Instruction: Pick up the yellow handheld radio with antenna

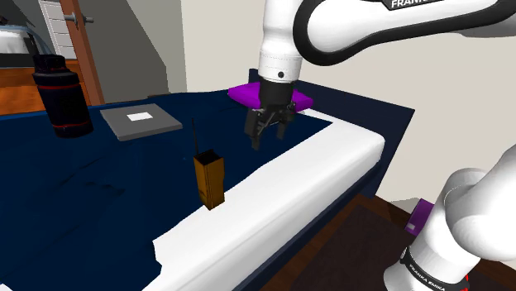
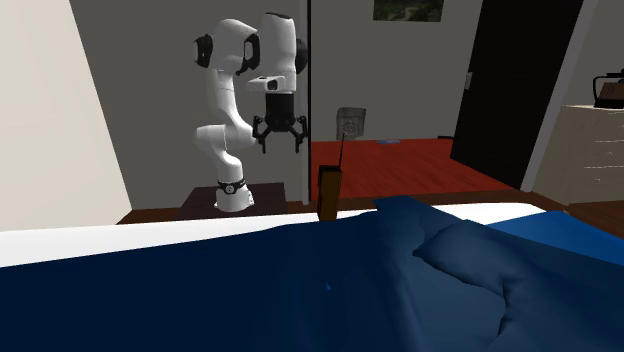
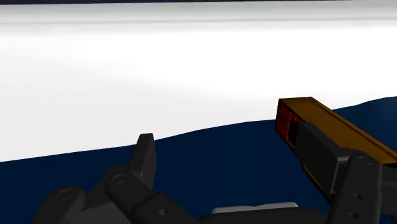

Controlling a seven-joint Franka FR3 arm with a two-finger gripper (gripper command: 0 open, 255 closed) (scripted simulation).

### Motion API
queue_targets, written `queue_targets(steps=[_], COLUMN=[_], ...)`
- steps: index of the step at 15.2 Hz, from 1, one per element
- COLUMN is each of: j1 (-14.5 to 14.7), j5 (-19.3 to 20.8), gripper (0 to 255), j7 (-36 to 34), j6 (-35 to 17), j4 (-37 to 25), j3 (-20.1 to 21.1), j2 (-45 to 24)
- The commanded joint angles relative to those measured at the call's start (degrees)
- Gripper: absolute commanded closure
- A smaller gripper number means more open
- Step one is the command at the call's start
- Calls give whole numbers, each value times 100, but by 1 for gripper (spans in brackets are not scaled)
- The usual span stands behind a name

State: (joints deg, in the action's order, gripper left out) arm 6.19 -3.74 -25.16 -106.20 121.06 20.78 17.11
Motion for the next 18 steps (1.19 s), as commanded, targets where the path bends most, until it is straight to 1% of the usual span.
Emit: queue_targets(steps=[1, 6, 10, 11, 18], j1=[18, 138, 377, 402, 401], j5=[119, 614, 1165, 1197, 1260], gripper=[0, 0, 0, 0, 0], j7=[-308, -1103, -1739, -1772, -1848], j6=[-62, -143, -49, -39, -598], j4=[-348, -1299, -2232, -2290, -1787], j3=[193, 618, 843, 844, 826], j2=[-380, -1413, -2336, -2390, -2461])
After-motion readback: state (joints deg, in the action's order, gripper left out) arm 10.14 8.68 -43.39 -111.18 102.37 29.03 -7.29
